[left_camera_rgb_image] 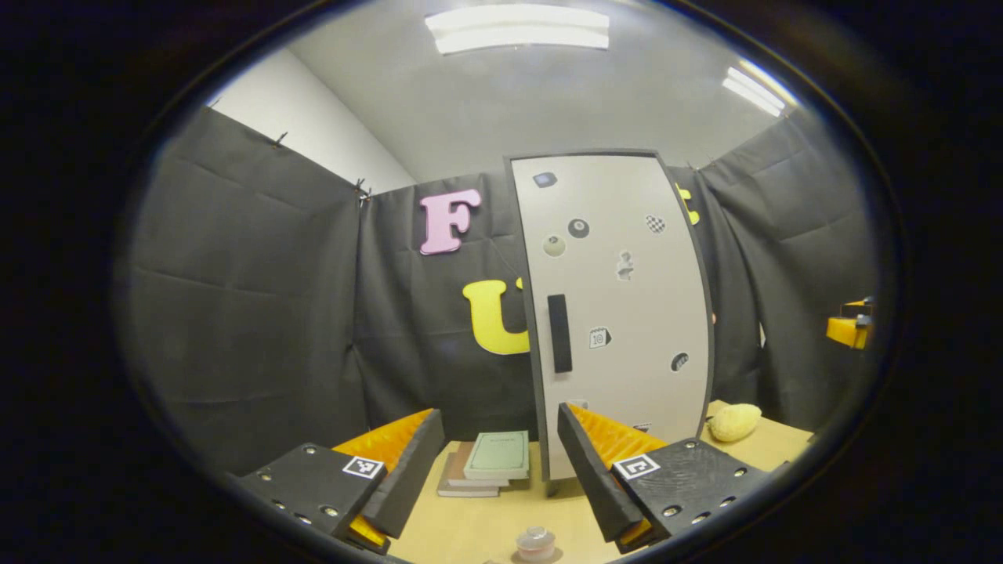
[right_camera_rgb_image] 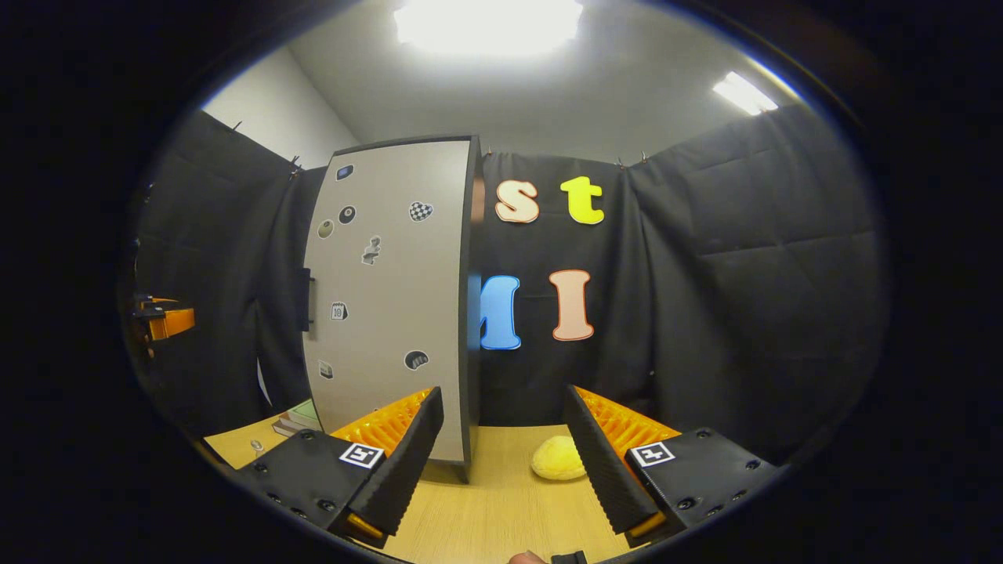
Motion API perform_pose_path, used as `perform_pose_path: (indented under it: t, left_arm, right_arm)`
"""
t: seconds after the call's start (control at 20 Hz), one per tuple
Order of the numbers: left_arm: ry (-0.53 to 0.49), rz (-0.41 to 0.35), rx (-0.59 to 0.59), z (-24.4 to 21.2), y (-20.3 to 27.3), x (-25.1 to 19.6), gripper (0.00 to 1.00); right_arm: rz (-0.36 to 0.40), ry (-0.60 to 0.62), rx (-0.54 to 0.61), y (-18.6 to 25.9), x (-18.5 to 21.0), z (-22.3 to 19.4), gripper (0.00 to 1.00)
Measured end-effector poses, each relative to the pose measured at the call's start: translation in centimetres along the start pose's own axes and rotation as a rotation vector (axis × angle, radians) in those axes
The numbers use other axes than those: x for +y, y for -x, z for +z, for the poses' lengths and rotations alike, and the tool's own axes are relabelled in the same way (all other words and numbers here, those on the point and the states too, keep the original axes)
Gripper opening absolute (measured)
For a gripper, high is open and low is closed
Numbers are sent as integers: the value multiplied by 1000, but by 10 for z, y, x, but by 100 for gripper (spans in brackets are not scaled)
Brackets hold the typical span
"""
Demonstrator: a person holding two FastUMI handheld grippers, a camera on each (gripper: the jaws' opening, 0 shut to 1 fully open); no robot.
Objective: Open the cabinet door with the right hand, grasp the bottle in the cabinet with the left hand and place it on the coaster, then close the cabinet door with the right hand.
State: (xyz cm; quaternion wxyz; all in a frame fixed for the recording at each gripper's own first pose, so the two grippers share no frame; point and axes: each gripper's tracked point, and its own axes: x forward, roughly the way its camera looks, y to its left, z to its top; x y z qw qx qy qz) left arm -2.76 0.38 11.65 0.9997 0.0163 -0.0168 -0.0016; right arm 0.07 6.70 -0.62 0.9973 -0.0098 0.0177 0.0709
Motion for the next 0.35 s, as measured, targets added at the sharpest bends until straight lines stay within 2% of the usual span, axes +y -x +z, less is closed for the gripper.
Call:
perform_pose_path:
  t: [0.05, 0.1, 0.3, 0.35]
  left_arm:
    - [2, 8, -4, 1, 0, 7, 88]
    - [2, 16, -6, 1, 0, 13, 92]
    - [8, 27, -11, -4, -3, 29, 89]
    - [10, 26, -12, -4, -2, 32, 90]
  right_arm:
    - [0, 0, -6, 1, 3, 4, 98]
    - [2, 1, -12, 2, 5, 6, 98]
    - [1, -5, -19, 5, 12, 11, 99]
    - [4, -11, -17, 5, 14, 11, 99]
